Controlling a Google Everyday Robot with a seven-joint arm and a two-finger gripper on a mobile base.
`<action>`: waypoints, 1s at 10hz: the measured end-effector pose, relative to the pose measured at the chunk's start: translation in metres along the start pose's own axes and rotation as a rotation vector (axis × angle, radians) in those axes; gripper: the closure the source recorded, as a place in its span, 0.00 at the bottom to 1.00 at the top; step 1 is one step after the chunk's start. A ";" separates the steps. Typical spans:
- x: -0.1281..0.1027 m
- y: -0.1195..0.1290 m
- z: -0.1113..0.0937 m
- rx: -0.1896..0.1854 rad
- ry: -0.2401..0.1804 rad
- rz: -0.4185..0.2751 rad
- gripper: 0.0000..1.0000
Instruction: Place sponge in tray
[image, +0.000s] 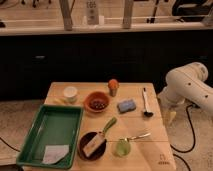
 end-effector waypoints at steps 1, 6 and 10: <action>0.000 0.000 0.000 0.000 0.000 -0.001 0.20; -0.024 -0.012 0.036 0.007 0.013 -0.093 0.20; -0.036 -0.023 0.060 0.007 0.011 -0.123 0.20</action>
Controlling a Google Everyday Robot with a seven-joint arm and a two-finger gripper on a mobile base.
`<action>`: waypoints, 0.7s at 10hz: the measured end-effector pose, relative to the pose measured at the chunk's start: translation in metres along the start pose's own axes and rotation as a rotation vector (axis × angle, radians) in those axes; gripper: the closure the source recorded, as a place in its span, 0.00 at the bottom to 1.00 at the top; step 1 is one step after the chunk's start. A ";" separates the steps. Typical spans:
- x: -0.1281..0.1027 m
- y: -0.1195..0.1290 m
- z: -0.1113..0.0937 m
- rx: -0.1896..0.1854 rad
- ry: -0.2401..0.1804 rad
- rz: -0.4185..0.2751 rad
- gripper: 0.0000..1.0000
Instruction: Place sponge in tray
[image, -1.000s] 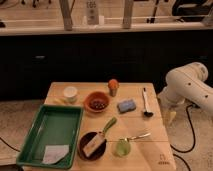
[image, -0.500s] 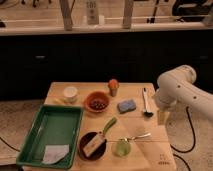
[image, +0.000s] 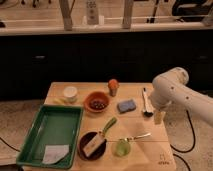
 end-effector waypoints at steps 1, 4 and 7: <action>-0.001 -0.003 0.005 0.001 0.002 -0.006 0.20; -0.007 -0.011 0.024 -0.001 -0.005 -0.026 0.20; -0.013 -0.020 0.045 -0.002 -0.011 -0.047 0.20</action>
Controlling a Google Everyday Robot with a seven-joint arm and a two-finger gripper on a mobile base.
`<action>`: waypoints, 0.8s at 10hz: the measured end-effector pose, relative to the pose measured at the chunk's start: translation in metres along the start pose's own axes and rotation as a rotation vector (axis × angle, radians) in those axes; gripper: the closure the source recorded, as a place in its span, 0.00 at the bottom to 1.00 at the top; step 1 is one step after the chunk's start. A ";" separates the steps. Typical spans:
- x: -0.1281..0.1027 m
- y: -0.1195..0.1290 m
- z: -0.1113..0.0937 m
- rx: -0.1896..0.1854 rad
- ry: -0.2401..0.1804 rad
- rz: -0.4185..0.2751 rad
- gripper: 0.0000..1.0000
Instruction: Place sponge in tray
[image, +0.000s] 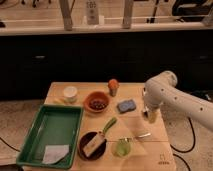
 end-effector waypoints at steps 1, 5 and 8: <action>-0.002 -0.004 0.007 0.001 -0.002 -0.006 0.20; -0.011 -0.014 0.025 -0.003 -0.019 -0.033 0.20; -0.019 -0.026 0.036 -0.006 -0.033 -0.063 0.20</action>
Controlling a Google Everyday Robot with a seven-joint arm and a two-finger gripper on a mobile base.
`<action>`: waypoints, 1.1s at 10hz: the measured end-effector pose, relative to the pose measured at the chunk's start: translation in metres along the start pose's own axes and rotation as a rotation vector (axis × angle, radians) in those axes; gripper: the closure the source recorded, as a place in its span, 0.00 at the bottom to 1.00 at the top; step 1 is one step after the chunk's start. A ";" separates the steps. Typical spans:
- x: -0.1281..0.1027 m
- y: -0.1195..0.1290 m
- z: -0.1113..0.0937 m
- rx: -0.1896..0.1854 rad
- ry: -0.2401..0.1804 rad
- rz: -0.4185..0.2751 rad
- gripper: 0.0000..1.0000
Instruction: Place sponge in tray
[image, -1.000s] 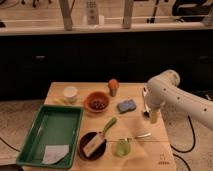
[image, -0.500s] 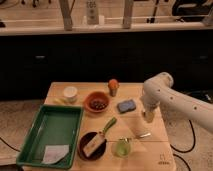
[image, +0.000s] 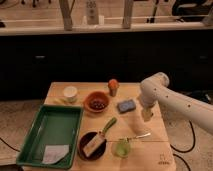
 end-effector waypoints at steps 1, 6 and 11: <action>-0.002 -0.003 0.001 0.000 -0.004 -0.008 0.20; -0.014 -0.018 0.007 -0.006 -0.024 -0.054 0.20; -0.025 -0.029 0.018 -0.010 -0.047 -0.091 0.20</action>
